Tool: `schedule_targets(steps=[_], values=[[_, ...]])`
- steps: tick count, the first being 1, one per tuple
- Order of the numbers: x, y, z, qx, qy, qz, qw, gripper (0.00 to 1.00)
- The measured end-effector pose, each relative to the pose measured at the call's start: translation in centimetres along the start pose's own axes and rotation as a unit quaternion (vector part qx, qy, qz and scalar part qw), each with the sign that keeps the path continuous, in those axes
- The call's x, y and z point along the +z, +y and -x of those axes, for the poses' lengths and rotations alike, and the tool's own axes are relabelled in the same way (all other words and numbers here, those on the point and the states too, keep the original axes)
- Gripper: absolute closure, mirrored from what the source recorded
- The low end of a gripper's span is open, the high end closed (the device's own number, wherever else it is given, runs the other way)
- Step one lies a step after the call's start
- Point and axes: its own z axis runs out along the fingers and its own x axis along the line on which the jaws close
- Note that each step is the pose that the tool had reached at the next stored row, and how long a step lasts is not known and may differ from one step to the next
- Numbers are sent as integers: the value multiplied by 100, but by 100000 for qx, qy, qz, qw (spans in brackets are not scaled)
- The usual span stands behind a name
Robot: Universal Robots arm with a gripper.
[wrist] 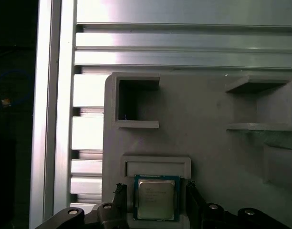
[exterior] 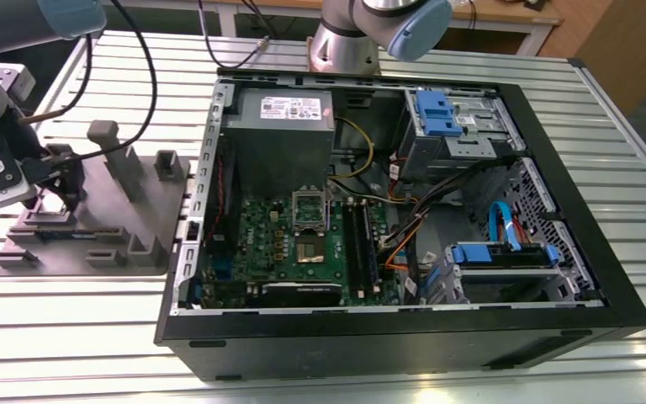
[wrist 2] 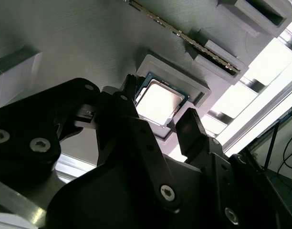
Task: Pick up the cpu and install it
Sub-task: 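Pick up the cpu and move it towards the insertion slot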
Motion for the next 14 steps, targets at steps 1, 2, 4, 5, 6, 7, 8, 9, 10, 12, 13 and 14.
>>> schedule_targets(steps=[1,2,4,5,6,7,8,9,10,12,13,14], values=[[4,0,0,1,-1,0,100000,40],[9,0,0,-1,1,-2,100000,40],[17,-1,0,-2,-3,0,100000,40],[21,-1,0,1,-1,-6,100000,40],[25,-1,0,-1,1,-9,100000,40],[27,-1,0,0,7,-13,100000,40],[29,-1,0,-1,7,-14,100000,40],[31,-1,0,2,6,-14,100000,40],[31,-1,0,0,6,-14,100000,41],[32,-1,0,0,0,-9,100000,48],[32,-1,0,-1,-1,-12,100000,48],[32,-1,0,0,1,-10,100000,48]])
